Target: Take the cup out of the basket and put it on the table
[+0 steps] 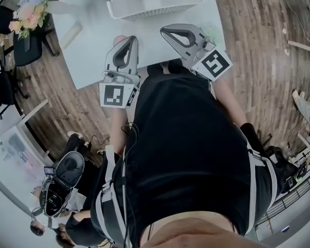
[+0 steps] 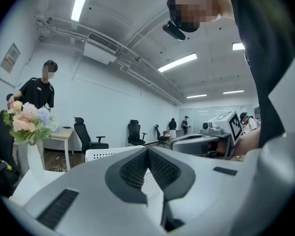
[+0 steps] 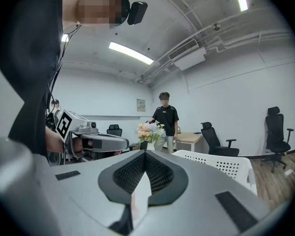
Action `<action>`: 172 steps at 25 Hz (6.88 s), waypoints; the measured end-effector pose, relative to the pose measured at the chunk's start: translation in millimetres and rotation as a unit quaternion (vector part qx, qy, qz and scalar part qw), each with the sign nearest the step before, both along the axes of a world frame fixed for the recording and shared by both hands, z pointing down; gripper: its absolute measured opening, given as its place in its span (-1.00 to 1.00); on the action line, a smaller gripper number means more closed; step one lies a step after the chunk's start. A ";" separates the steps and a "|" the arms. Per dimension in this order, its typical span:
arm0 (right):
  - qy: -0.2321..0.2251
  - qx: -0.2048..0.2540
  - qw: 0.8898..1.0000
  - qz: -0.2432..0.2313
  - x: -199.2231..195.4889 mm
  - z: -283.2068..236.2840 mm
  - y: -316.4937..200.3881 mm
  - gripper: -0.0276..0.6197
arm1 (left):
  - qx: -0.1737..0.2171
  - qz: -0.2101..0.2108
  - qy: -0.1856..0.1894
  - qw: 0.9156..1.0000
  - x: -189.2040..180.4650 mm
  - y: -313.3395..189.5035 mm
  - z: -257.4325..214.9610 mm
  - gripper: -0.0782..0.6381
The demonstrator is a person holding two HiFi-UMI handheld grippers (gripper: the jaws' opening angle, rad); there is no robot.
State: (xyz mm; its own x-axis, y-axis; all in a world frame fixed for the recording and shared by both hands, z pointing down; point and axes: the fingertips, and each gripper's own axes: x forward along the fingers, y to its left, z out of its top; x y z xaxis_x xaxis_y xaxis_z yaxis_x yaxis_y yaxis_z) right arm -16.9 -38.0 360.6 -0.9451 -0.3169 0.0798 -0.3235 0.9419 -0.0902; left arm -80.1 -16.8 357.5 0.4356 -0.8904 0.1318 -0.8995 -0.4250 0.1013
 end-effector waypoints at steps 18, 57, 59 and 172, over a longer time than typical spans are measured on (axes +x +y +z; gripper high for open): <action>0.038 0.013 0.999 0.025 31.9 8.3 -45.7 -0.85 | -0.013 0.039 -0.010 0.999 50.3 -33.8 -3.4 -0.72; 0.310 0.054 0.943 -0.109 -49.2 133.2 -202.6 -0.59 | -0.039 0.014 0.035 0.999 13.1 -45.7 16.9 -0.72; 0.335 0.053 0.933 -0.122 -54.9 150.1 -205.2 -0.59 | -0.040 0.014 0.033 0.999 11.6 -45.2 17.5 -0.72; 0.116 -0.011 0.993 -0.032 47.5 26.2 -10.0 -0.81 | -0.021 0.014 0.013 1.000 55.9 -9.3 3.6 -0.72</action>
State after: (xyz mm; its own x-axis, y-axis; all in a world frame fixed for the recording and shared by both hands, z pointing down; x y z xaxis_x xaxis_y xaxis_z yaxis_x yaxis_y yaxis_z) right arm 30.6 -48.0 386.7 -0.9188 -0.2526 0.3032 -0.2776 0.9598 -0.0418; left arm -24.2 -26.1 361.1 0.4637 -0.8718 0.1579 -0.8843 -0.4446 0.1424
